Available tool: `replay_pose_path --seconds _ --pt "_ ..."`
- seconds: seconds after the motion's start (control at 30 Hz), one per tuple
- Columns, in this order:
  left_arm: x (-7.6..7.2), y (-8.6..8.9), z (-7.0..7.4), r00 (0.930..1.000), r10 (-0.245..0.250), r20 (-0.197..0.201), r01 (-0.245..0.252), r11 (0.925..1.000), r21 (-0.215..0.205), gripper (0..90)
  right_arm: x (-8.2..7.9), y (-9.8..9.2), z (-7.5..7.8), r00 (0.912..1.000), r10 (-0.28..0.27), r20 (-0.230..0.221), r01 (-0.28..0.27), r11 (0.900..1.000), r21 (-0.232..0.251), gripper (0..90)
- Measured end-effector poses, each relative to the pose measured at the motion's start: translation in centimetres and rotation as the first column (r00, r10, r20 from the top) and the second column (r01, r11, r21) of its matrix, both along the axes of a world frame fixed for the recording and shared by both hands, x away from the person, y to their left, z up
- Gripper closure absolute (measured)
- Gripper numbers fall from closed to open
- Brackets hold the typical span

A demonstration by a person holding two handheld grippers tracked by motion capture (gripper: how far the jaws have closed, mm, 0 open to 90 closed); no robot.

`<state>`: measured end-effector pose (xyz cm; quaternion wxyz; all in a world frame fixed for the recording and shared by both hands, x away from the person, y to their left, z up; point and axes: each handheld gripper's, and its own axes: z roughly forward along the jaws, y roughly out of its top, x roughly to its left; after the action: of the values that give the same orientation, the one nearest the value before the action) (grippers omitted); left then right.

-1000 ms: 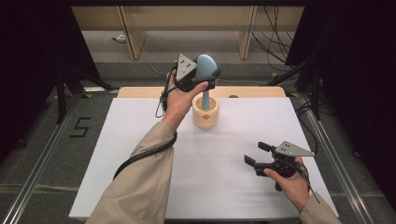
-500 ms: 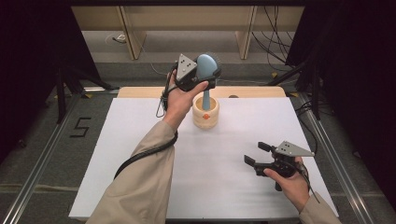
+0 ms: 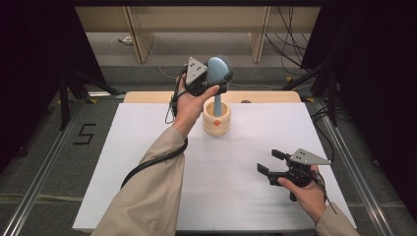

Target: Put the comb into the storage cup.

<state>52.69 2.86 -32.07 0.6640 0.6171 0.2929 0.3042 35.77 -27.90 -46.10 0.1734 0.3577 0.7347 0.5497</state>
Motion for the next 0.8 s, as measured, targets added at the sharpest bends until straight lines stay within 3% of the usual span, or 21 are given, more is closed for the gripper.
replay_pose_path --seconds 0.8 --pt "0.26 -0.09 -0.4 1.0 0.005 -0.008 -0.005 1.0 0.004 19.4 -0.02 0.02 -0.01 1.0 0.002 -0.001 -0.002 1.0 0.002 16.0"
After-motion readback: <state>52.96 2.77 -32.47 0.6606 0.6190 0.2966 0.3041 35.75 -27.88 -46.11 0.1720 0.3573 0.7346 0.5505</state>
